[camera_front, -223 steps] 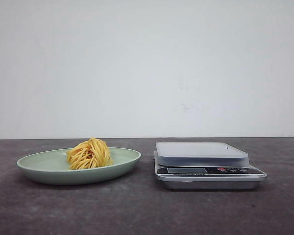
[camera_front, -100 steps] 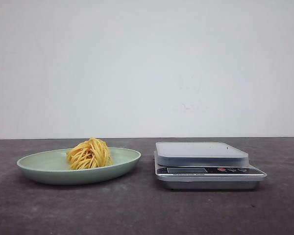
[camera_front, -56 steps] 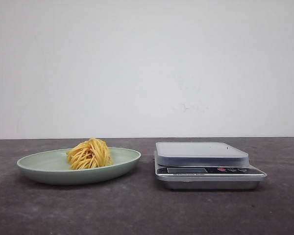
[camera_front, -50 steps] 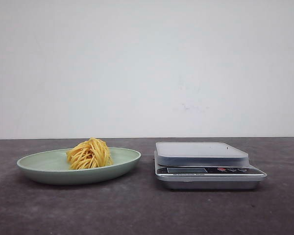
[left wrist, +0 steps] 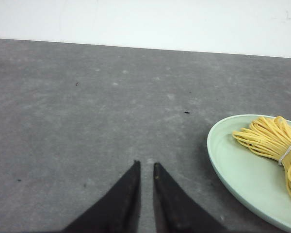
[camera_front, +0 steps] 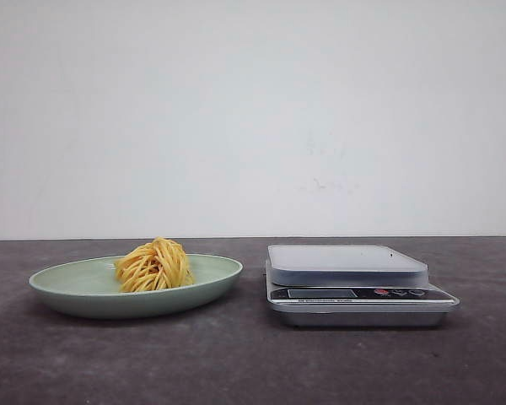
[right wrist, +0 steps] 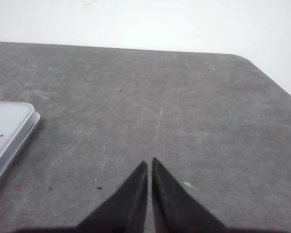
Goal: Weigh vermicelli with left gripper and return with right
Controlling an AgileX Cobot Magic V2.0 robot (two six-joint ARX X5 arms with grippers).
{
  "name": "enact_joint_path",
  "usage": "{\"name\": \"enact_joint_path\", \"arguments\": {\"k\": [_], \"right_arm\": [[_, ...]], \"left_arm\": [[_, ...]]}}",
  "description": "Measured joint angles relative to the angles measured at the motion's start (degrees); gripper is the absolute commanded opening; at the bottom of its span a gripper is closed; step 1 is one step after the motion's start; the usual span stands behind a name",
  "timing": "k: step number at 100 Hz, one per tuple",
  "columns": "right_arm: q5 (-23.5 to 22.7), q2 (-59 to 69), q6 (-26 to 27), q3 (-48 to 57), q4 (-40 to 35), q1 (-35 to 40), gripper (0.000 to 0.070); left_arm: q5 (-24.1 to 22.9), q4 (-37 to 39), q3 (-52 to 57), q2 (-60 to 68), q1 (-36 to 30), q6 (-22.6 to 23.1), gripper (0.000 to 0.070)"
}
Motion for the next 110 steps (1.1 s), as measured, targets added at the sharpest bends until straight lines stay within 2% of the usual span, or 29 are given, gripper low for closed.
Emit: {"name": "enact_joint_path", "arguments": {"k": [54, 74, 110], "right_arm": [[0.0, 0.0, 0.0, 0.0, 0.0, 0.0, 0.0009], [0.0, 0.0, 0.1, 0.0, 0.9, 0.0, 0.0009], [-1.9, 0.0, 8.2, 0.0, 5.6, 0.0, 0.0009]], "left_arm": [[0.0, 0.0, 0.0, 0.0, 0.0, 0.0, 0.0012], [0.0, 0.0, 0.0, 0.0, 0.0, -2.2, 0.0011], [-0.2, 0.0, 0.0, 0.0, 0.0, -2.8, 0.0011]]}}
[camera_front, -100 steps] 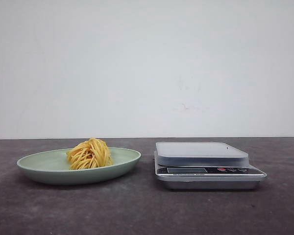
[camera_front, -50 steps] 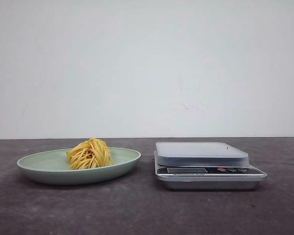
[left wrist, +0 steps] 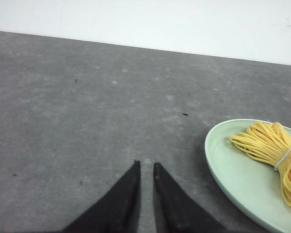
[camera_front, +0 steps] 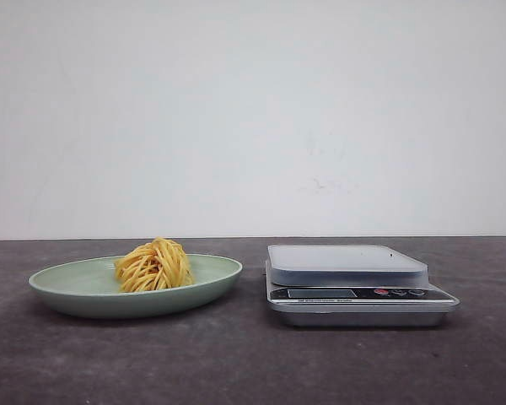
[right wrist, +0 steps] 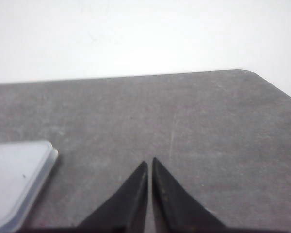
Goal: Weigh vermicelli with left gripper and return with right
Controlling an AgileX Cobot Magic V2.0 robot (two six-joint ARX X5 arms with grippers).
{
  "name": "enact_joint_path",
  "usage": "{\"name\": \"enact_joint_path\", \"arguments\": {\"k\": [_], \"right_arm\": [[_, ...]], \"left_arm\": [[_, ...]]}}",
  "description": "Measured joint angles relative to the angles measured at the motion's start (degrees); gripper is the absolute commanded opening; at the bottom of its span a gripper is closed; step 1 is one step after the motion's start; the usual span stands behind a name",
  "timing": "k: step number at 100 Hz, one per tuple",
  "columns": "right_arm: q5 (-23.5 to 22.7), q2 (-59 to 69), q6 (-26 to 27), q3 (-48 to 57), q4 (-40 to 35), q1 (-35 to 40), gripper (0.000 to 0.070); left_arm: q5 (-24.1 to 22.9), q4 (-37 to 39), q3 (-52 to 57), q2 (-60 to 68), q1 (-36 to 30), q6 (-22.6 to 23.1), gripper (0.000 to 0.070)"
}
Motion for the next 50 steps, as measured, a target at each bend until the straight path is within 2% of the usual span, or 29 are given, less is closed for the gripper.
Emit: {"name": "enact_joint_path", "arguments": {"k": [10, 18, 28, 45, 50], "right_arm": [[-1.8, 0.0, 2.6, 0.0, 1.3, 0.0, 0.0005], [-6.2, 0.0, 6.2, 0.2, 3.4, 0.0, 0.0003], [-11.1, 0.1, 11.0, 3.5, -0.6, 0.1, 0.0003], [-10.9, 2.3, 15.0, 15.9, -8.4, 0.1, 0.0004], [-10.8, 4.2, 15.1, 19.7, -9.7, 0.1, 0.0034]], "left_arm": [[0.0, 0.0, 0.0, 0.0, 0.0, 0.0, 0.0011], [0.0, 0.0, 0.1, 0.0, 0.0, -1.9, 0.0012], [0.0, -1.2, 1.5, 0.2, 0.0, -5.5, 0.0012], [0.0, -0.9, 12.1, 3.7, 0.0, -9.5, 0.0012], [0.0, -0.7, 16.0, 5.9, 0.0, -10.5, 0.0012]]}}
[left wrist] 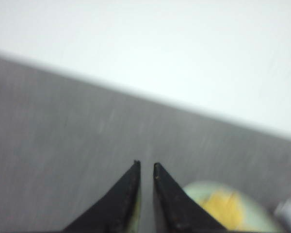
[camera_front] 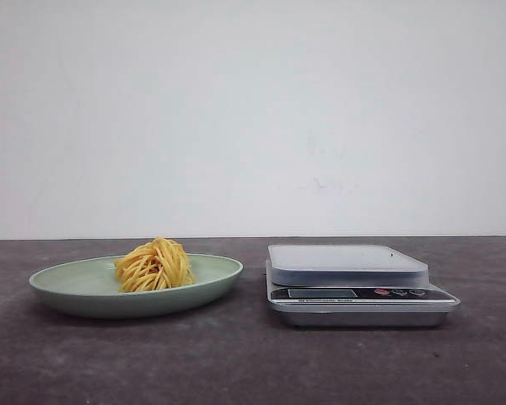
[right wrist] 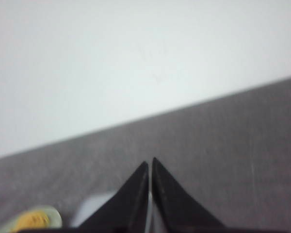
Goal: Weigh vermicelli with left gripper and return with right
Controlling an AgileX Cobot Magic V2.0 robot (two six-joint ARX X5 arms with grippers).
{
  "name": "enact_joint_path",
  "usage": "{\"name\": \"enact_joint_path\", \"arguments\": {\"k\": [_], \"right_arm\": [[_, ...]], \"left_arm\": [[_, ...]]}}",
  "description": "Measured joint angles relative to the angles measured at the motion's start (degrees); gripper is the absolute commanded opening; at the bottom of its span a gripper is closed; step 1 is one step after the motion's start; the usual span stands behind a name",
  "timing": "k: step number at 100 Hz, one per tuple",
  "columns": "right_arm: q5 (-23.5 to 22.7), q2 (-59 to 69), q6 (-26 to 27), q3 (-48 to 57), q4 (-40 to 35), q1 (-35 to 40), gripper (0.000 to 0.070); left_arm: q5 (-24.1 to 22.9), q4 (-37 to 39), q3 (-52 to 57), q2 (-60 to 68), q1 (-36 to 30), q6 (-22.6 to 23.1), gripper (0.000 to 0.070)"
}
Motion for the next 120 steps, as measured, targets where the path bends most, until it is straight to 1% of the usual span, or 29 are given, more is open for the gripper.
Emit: {"name": "enact_joint_path", "arguments": {"k": [2, 7, 10, 12, 15, 17, 19, 21, 29, 31, 32, 34, 39, 42, 54, 67, 81, 92, 99, 106, 120], "right_arm": [[0.0, 0.9, 0.0, 1.4, -0.4, 0.0, 0.0076], [-0.6, 3.1, -0.3, 4.6, -1.5, 0.0, 0.022], [-1.1, 4.5, -0.5, 6.3, -2.2, 0.0, 0.0281], [-1.5, 5.3, -0.6, 7.4, -2.6, 0.0, 0.0304], [-2.1, 6.5, -0.7, 8.9, -3.0, 0.0, 0.0315], [-2.4, 7.3, -0.7, 9.9, -3.4, 0.0, 0.032], [-2.7, 8.0, -0.8, 10.9, -3.9, 0.0, 0.0333], [-3.2, 8.8, -0.9, 11.8, -4.3, 0.0, 0.0355], [-4.4, 11.3, -2.1, 15.2, -6.1, 0.0, 0.0476], [-5.0, 11.9, -2.3, 16.0, -6.6, 0.0, 0.0503], [-5.2, 12.2, -2.4, 16.4, -6.8, 0.0, 0.0513], [-5.5, 12.8, -2.7, 17.2, -7.3, 0.0, 0.0523], [-6.5, 14.1, -3.5, 18.9, -8.5, 0.0, 0.0524], [-7.1, 15.0, -3.9, 19.9, -9.3, 0.0, 0.0524], [-8.5, 17.9, -5.9, 23.2, -12.1, 0.0, 0.0525], [-9.5, 21.0, -7.6, 26.8, -14.2, 0.0, 0.0525], [-9.7, 24.7, -8.9, 29.3, -15.7, 0.0, 0.0524], [-9.6, 26.7, -10.1, 29.3, -17.3, 0.2, 0.0524], [-9.6, 27.6, -10.9, 29.3, -18.5, 0.5, 0.0524], [-9.6, 28.2, -11.7, 29.3, -19.3, 0.8, 0.0524], [-9.6, 28.0, -12.6, 29.3, -20.1, 0.9, 0.0524]], "left_arm": [[0.2, 0.0, 1.6, 1.1, 0.0, -0.4, 0.0012], [1.7, -0.2, 5.2, 4.0, 0.0, -1.2, 0.0012], [2.9, -0.3, 7.3, 5.9, 0.0, -1.5, 0.0012], [3.7, -0.3, 8.6, 7.1, 0.0, -1.6, 0.0012], [5.2, -0.7, 10.6, 8.9, 0.0, -1.7, 0.0013], [6.3, -0.8, 11.8, 10.1, 0.0, -1.7, 0.0029], [7.3, -0.9, 13.0, 11.2, 0.0, -1.7, 0.0065], [8.2, -1.1, 14.2, 12.3, 0.0, -1.7, 0.0125], [12.2, -2.4, 18.6, 16.5, 0.0, -1.7, 0.043], [13.1, -2.9, 19.6, 17.5, 0.0, -1.7, 0.0479], [13.5, -3.2, 20.1, 17.9, 0.0, -1.7, 0.049], [14.1, -3.8, 21.0, 18.9, 0.0, -1.7, 0.048], [15.7, -5.4, 23.3, 21.2, 0.0, -1.5, 0.0413], [16.6, -6.1, 24.4, 22.6, 0.0, -1.4, 0.039], [19.2, -7.5, 27.6, 27.8, 0.0, -1.3, 0.039], [19.4, -8.0, 31.7, 34.6, -1.2, -1.3, 0.0389], [19.2, -8.8, 37.3, 44.3, -5.0, -0.1, 0.0388], [16.6, -10.2, 40.7, 53.1, -9.8, 1.8, 0.0388], [13.8, -10.3, 42.0, 58.5, -13.6, 2.7, 0.0388], [10.5, -10.5, 43.0, 63.7, -16.9, 3.0, 0.0389], [7.1, -10.4, 44.7, 73.4, -20.8, 2.9, 0.0389]]}}
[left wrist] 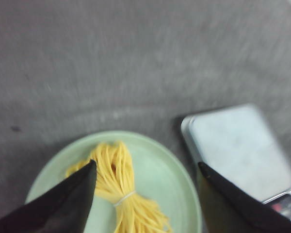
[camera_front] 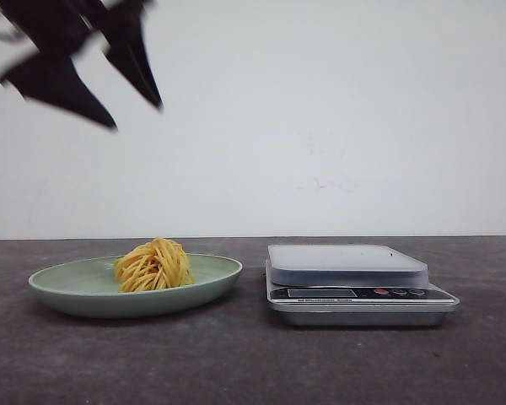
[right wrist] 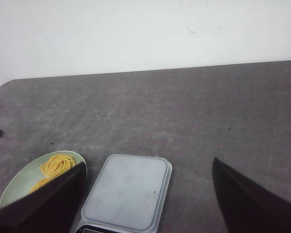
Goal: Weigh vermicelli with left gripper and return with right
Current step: 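Lower the left gripper onto the vermicelli bundle and close on it, then lift the vermicelli with the left gripper and carry it onto the scale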
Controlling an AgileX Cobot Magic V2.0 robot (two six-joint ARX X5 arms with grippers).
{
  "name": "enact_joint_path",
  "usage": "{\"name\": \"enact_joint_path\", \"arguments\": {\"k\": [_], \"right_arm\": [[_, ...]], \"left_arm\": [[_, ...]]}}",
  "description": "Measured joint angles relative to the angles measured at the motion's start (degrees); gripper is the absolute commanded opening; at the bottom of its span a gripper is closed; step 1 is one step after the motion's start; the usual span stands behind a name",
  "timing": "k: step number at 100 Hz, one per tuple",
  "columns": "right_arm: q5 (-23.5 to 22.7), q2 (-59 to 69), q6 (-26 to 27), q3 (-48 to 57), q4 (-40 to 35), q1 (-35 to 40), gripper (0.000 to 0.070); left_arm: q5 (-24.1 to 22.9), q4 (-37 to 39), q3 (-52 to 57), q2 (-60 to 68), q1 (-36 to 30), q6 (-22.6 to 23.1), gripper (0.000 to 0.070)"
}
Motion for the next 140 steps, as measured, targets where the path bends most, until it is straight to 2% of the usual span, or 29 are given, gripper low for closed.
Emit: {"name": "enact_joint_path", "arguments": {"k": [10, 24, 60, 65, 77, 78, 100, 124, 133, 140], "right_arm": [[0.0, -0.2, -0.2, 0.0, -0.3, 0.2, 0.0524], [-0.1, -0.2, -0.2, 0.0, -0.8, 0.4, 0.0524], [-0.5, -0.1, -0.2, 0.0, -2.0, 0.5, 0.0524], [-0.4, -0.1, -0.2, 0.0, -2.0, 0.5, 0.0524], [-0.4, -0.1, -0.2, 0.0, -2.0, 0.5, 0.0523], [-0.4, -0.1, -0.2, 0.0, -2.0, 0.5, 0.0523], [-0.4, -0.1, -0.2, 0.0, -2.0, 0.5, 0.0523], [-0.5, -0.1, -0.2, 0.0, -3.2, 0.5, 0.0523], [-0.4, -0.1, -0.7, 0.0, -4.2, 0.5, 0.0523], [-0.4, -0.1, -1.1, 0.0, -4.8, 0.5, 0.0523]], "left_arm": [[-2.2, -0.1, 0.1, 6.4, -1.4, 0.0, 0.0389], [-2.5, -0.9, 0.1, 13.4, -2.3, -0.1, 0.039], [-3.1, -0.5, 0.1, 19.4, -4.3, -1.4, 0.0374], [-3.1, -0.5, 0.1, 19.6, -4.4, -1.4, 0.0299], [-3.1, -0.3, 0.1, 19.9, -4.6, -1.4, 0.0006], [-3.2, -0.2, 0.1, 19.9, -4.6, -1.5, 0.0], [-3.1, -0.3, 0.7, 19.9, -4.6, -1.5, 0.0004], [-2.8, -5.3, 4.7, 17.3, -4.6, -1.0, 0.0004], [-0.7, -5.4, 4.7, 11.4, -4.6, -1.0, 0.0004], [3.0, -3.6, 4.7, 5.9, -4.6, -1.8, 0.0004]]}}
